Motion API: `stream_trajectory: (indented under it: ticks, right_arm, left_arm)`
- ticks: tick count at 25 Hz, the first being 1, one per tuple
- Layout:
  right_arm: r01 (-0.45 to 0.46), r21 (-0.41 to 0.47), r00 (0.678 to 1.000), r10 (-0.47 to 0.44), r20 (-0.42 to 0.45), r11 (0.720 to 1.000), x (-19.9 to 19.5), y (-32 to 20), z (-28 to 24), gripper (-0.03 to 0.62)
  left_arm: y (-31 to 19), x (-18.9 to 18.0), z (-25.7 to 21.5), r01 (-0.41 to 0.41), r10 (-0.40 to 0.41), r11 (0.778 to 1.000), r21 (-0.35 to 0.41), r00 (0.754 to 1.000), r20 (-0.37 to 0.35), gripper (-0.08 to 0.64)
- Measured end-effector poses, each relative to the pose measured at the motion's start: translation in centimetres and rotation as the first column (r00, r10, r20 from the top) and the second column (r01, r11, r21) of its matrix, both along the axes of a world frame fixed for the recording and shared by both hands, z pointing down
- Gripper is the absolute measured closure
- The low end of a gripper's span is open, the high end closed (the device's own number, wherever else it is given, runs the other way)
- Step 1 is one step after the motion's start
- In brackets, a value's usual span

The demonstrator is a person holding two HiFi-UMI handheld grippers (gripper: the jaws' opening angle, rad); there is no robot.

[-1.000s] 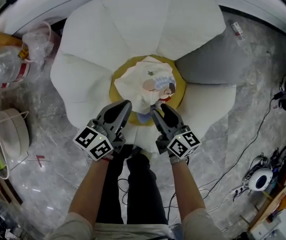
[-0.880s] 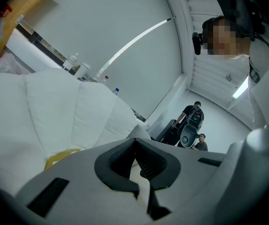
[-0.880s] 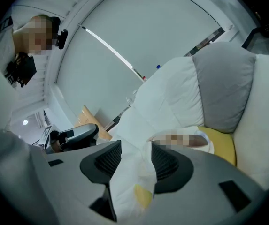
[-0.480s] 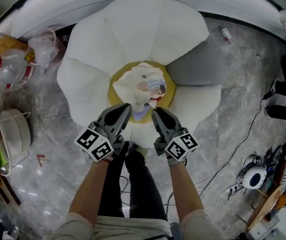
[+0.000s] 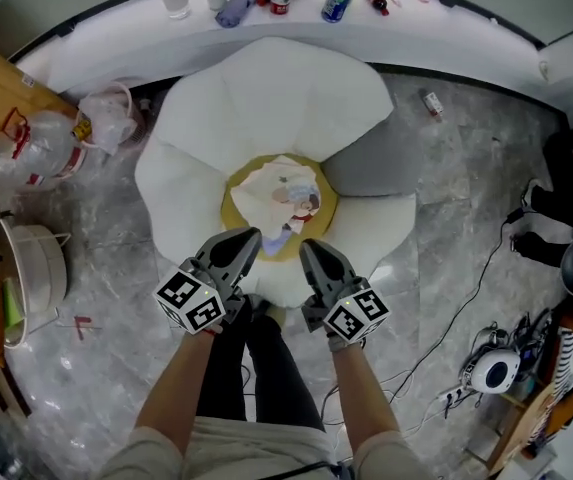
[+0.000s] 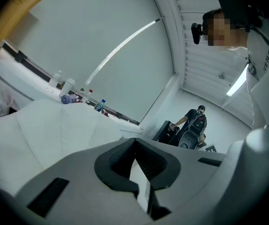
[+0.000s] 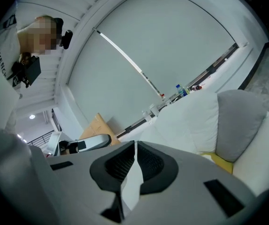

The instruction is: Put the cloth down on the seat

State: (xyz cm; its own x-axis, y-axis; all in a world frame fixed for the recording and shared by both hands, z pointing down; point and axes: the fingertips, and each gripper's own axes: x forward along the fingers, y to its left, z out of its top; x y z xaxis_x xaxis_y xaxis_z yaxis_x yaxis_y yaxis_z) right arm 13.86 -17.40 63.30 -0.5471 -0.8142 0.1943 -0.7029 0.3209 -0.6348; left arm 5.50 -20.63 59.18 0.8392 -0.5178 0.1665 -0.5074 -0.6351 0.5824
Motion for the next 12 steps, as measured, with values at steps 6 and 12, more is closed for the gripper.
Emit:
stream_trajectory:
  ticks: [6,12]
  right_arm:
    - [0.089,0.045,0.996,-0.088,-0.028,0.995,-2.2,1.9,-8.1,0.565]
    - [0.153,0.091,0.987,-0.149,-0.056,0.984,-2.9,3.7,-15.2,0.571]
  left_arm:
    - [2.7,-1.4,-6.0,-0.045,0.044,0.998,0.037,0.999,0.026,0.546]
    - [5.1,-2.2,-12.1,-0.064,0.063,0.996,0.057,0.998,0.006,0.546]
